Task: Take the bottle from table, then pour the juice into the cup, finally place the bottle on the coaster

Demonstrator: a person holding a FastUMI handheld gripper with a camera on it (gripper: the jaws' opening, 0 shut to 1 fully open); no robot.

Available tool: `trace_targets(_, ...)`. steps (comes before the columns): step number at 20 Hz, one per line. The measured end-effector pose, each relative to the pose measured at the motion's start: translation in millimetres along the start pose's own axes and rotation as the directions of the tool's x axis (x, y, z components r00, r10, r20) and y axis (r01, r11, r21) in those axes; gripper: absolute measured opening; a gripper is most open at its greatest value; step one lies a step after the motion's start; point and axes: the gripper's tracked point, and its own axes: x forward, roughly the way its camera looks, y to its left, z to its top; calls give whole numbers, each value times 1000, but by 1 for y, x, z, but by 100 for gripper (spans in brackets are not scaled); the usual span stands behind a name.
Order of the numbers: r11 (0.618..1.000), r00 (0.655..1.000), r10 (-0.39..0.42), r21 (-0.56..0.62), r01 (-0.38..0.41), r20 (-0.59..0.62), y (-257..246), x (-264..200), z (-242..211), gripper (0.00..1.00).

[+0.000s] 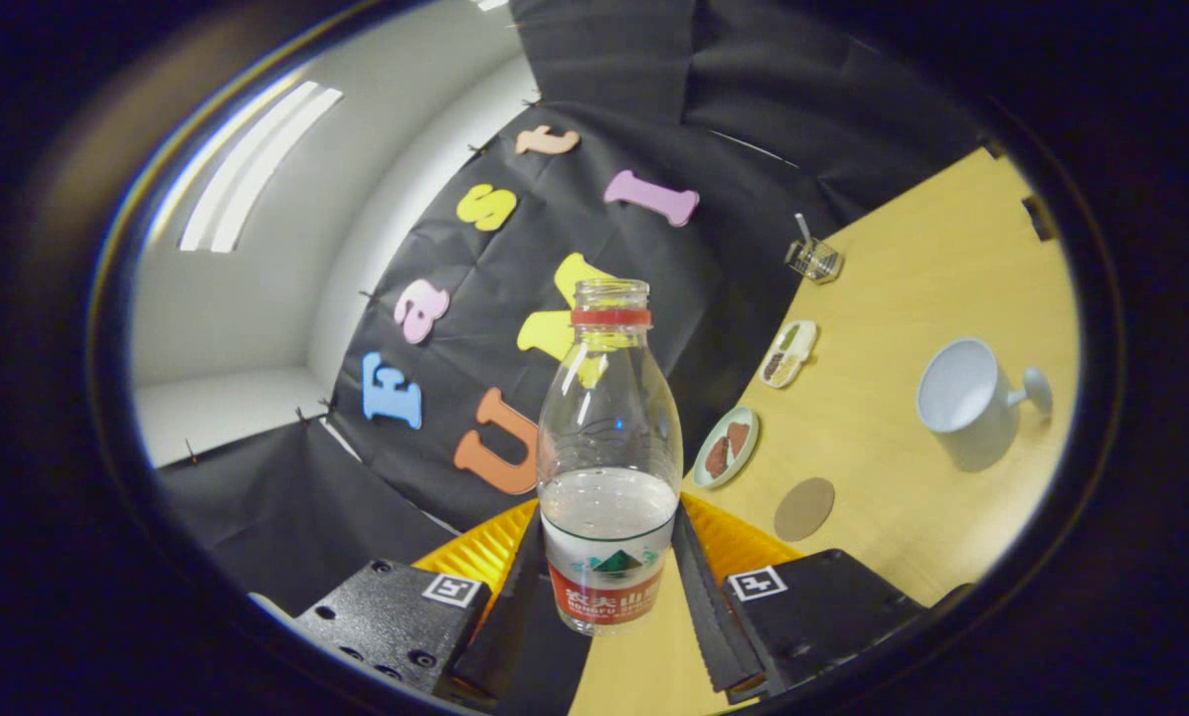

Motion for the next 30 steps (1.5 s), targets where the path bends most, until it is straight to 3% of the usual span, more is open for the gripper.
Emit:
trace_targets(5, 949, 999, -22, -316, 13, -24, 14, -3, -1, 75)
trace_targets(7, 893, 996, -84, -446, 65, -24, 2, 2, -1, 76)
trace_targets(12, 706, 971, -240, -687, 172, -4, -28, 18, -10, 76)
trace_targets(14, 667, 968, -251, -726, 170, -3, -31, 30, -15, 76)
trace_targets(23, 585, 945, -328, -781, 219, 20, -66, 76, -22, 77)
trace_targets(30, 572, 937, -348, -795, 203, -12, -97, 129, -42, 77)
